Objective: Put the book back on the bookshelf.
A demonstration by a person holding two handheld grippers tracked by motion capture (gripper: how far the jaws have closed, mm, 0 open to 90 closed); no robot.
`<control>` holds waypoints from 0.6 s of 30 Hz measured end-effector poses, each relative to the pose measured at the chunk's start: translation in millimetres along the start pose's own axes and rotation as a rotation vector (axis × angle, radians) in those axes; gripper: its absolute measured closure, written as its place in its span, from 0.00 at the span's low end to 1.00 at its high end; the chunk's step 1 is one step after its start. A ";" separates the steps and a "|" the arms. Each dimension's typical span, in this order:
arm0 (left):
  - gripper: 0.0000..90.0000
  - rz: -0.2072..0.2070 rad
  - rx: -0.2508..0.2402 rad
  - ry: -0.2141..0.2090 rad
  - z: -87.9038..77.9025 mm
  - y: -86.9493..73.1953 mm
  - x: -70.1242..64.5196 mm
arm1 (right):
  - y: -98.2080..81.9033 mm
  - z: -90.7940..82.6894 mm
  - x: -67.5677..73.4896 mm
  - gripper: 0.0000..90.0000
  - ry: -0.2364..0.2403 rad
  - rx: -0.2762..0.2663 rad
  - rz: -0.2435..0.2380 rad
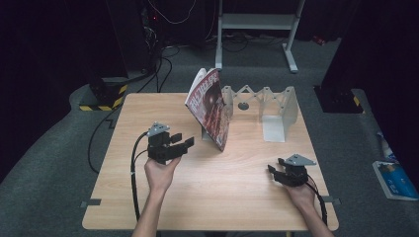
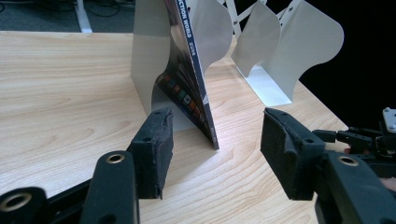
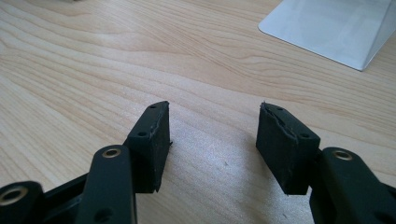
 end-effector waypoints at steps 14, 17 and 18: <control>0.49 -0.003 0.027 0.016 9.2 -10.0 4.7 | 0.0 0.1 0.1 0.49 0.000 0.000 0.000; 0.49 -0.012 0.027 0.015 10.9 -11.9 4.7 | 0.0 0.1 0.1 0.49 0.000 0.000 0.000; 0.49 -0.007 0.030 0.015 11.8 -12.6 5.3 | 0.0 0.1 0.1 0.49 0.000 -0.001 0.000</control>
Point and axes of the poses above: each handheld gripper's, and its own axes: z roughly forward along the jaws, y roughly out of its top, x roughly to its left, the point moved 4 cm from there along z, roughly forward along the jaws, and after that the axes turned 4 degrees about -z, right-handed, at the moved point
